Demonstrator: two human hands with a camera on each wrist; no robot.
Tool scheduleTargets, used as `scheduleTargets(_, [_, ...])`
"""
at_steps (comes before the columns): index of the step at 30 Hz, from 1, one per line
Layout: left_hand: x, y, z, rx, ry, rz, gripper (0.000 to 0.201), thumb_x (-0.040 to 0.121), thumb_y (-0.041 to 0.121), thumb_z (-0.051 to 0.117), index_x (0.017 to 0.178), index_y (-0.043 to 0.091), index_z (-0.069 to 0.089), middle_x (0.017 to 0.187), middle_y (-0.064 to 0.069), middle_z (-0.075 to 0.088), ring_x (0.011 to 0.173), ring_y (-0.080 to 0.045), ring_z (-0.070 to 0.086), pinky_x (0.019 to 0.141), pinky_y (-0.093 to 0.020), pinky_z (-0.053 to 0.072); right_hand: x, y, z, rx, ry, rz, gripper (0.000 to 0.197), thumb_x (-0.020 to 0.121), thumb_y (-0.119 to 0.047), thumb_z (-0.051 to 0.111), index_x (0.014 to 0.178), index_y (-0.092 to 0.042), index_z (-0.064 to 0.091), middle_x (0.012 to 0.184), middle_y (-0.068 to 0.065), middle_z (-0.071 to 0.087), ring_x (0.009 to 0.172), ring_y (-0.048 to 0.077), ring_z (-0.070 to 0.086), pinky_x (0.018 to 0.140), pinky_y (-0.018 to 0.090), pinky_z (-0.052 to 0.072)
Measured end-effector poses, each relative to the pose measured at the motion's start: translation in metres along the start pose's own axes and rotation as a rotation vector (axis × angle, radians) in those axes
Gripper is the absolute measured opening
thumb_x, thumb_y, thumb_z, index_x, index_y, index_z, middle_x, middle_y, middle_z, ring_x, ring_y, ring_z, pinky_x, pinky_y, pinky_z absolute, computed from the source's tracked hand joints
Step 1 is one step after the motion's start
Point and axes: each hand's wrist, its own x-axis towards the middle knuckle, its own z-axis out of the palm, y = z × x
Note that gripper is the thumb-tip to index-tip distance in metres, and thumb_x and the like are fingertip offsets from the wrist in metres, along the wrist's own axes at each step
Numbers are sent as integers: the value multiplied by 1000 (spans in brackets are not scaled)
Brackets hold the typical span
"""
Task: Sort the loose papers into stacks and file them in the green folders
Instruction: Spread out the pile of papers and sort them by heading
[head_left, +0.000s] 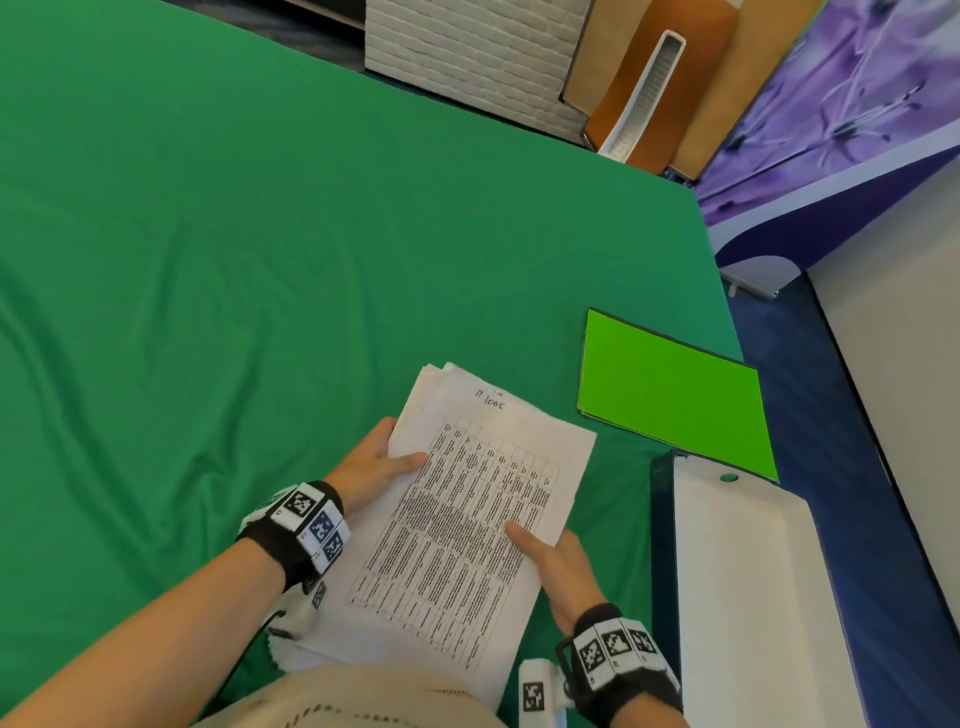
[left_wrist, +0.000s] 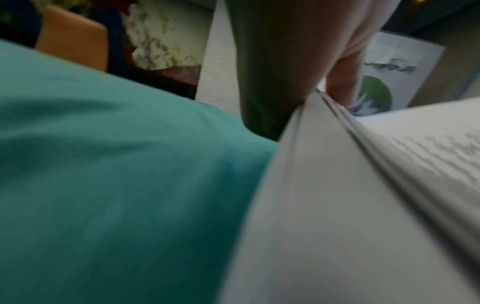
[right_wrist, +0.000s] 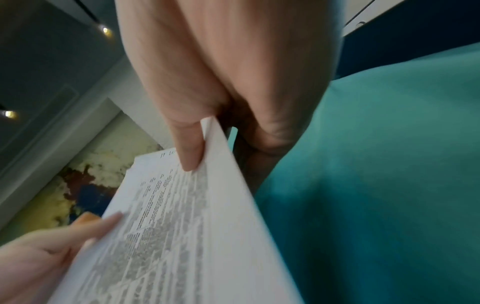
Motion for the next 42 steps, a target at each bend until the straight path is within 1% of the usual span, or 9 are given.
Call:
scheduleTargets(4, [-11, 44, 14, -7, 57, 255, 48, 91, 16, 64, 135, 22, 44, 124, -2, 63, 105, -20, 67, 90, -49, 55, -10, -39, 2, 102, 138, -181, 33, 84, -22, 72, 115, -30, 62, 119, -7, 68, 111, 15, 64, 101, 45, 48])
scheduleTargets(11, [-36, 125, 17, -210, -53, 546, 61, 78, 5, 71, 133, 7, 44, 121, -10, 65, 107, -26, 66, 86, -38, 57, -40, -112, -5, 154, 194, -564, 32, 83, -19, 69, 115, -20, 65, 114, -7, 71, 109, 12, 65, 95, 34, 49])
scheduleTargets(15, [-41, 121, 25, -139, -7, 563, 67, 64, 7, 79, 122, 15, 46, 111, 2, 69, 106, -14, 66, 92, -38, 55, -35, -103, 0, 112, 149, -553, 41, 76, -16, 73, 115, -22, 62, 111, -9, 71, 105, 5, 65, 89, 22, 53])
scheduleTargets(18, [-41, 117, 30, -142, 12, 593, 66, 64, 3, 79, 121, 11, 48, 109, 2, 71, 105, -14, 67, 89, -28, 54, -31, -97, -3, 148, 199, -549, 48, 68, -12, 78, 113, -17, 63, 105, -5, 74, 100, 8, 68, 86, 21, 55])
scheduleTargets(23, [-40, 130, 29, -143, -9, 651, 48, 70, 3, 78, 114, 13, 62, 112, -3, 71, 106, -17, 66, 86, -27, 54, -29, -100, -5, 125, 190, -615, 40, 76, 1, 73, 111, -15, 63, 99, -10, 74, 94, 4, 68, 75, 11, 51])
scheduleTargets(28, [-35, 140, 32, -166, 13, 708, 54, 71, 12, 78, 120, 14, 56, 117, -6, 67, 107, -20, 66, 88, -33, 56, -24, -103, -2, 134, 196, -610, 33, 80, -4, 73, 105, -23, 64, 96, -16, 74, 91, -1, 67, 73, 9, 50])
scheduleTargets(34, [-24, 140, 39, -158, 31, 617, 48, 71, 25, 77, 116, 18, 61, 111, -1, 70, 104, -17, 67, 79, -27, 57, -19, -101, -4, 173, 277, -616, 30, 79, -3, 74, 106, -13, 66, 96, -8, 75, 88, 4, 69, 69, 14, 53])
scheduleTargets(39, [-23, 141, 43, -164, 31, 688, 43, 78, 11, 73, 119, 6, 61, 110, -6, 71, 101, -20, 69, 84, -34, 57, -16, -90, -2, 58, 397, -591, 9, 83, -21, 74, 85, -28, 70, 82, -20, 73, 80, -4, 68, 70, 19, 53])
scheduleTargets(42, [-24, 148, 43, -176, -3, 745, 47, 78, 5, 73, 122, 11, 58, 113, -2, 69, 106, -22, 66, 91, -38, 55, -21, -95, -1, 75, 411, -642, 18, 81, -16, 76, 92, -26, 67, 88, -15, 73, 84, -1, 68, 69, 17, 54])
